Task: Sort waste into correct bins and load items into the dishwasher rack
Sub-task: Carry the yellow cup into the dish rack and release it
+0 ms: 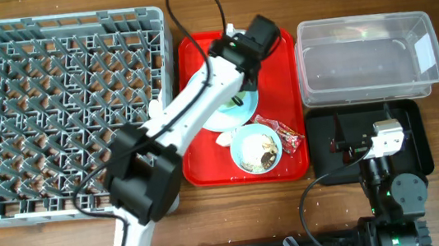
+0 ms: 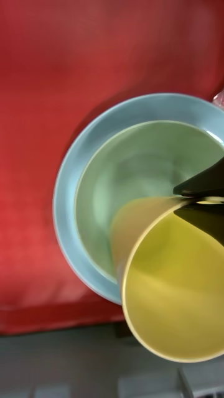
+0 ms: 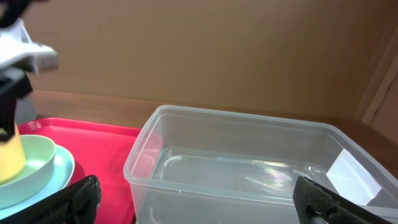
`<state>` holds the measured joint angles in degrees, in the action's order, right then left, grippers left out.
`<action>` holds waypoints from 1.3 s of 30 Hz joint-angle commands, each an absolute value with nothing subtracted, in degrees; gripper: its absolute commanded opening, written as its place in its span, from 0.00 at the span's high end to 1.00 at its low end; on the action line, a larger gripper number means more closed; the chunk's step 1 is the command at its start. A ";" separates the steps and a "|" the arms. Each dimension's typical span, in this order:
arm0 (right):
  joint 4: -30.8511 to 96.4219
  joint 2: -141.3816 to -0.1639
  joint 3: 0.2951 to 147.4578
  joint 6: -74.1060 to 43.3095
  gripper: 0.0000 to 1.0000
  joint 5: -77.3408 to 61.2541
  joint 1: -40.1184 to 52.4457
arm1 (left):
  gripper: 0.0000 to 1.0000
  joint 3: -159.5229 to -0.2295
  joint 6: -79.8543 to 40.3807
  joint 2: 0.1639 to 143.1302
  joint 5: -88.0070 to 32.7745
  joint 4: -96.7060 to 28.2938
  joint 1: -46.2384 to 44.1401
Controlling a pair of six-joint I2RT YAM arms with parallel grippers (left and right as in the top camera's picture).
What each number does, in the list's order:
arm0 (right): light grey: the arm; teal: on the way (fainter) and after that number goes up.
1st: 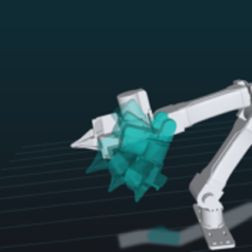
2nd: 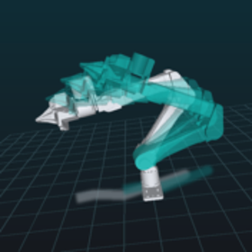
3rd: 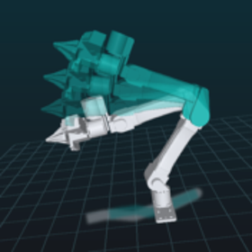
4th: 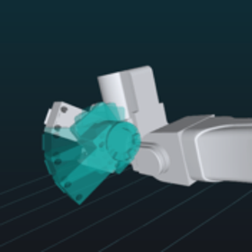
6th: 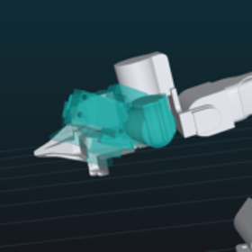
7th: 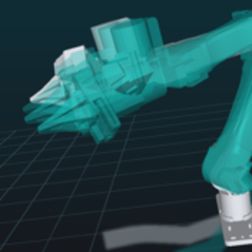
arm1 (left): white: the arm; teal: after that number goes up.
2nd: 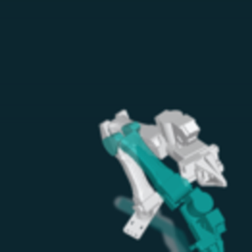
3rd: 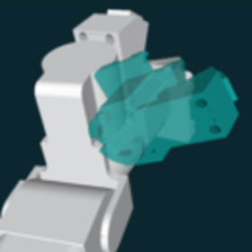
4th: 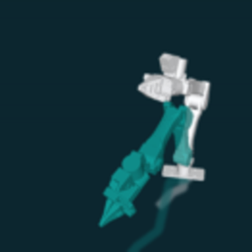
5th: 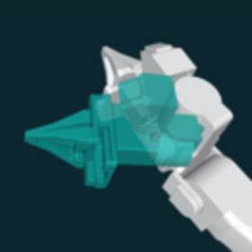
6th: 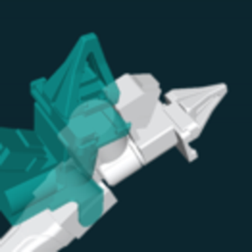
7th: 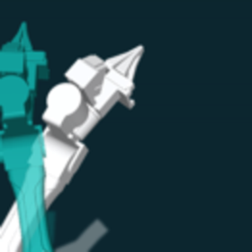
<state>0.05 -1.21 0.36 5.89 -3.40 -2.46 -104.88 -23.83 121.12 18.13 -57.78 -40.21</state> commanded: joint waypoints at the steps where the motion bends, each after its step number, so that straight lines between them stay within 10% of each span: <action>1: -0.10 -0.93 0.30 6.00 0.00 -3.70 -2.81 | 0.96 -110.43 -18.17 106.56 5.65 -59.99 -34.98; 7: -0.10 -0.91 0.30 6.00 0.00 -3.70 -2.81 | 0.96 -110.48 -10.98 95.18 -36.84 -67.90 -9.28; 15: -0.10 -0.91 0.30 6.00 0.00 -3.70 -2.81 | 0.96 -110.48 3.53 116.55 -85.03 -69.65 7.79; 22: -0.10 -0.91 0.30 6.00 0.00 -3.70 -2.81 | 0.96 -110.48 4.27 132.81 -89.27 -63.81 8.51; 34: -0.10 -0.91 0.30 6.00 0.00 -3.70 -2.81 | 0.96 -110.48 4.08 134.58 -60.75 -73.82 12.56; 39: -0.10 -0.93 0.30 6.02 0.00 -3.70 -2.81 | 0.70 -110.48 3.84 134.56 -60.66 -76.82 13.96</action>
<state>0.05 -1.21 0.36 5.89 -3.42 -2.48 -110.96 2.94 133.75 -66.46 -75.53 13.47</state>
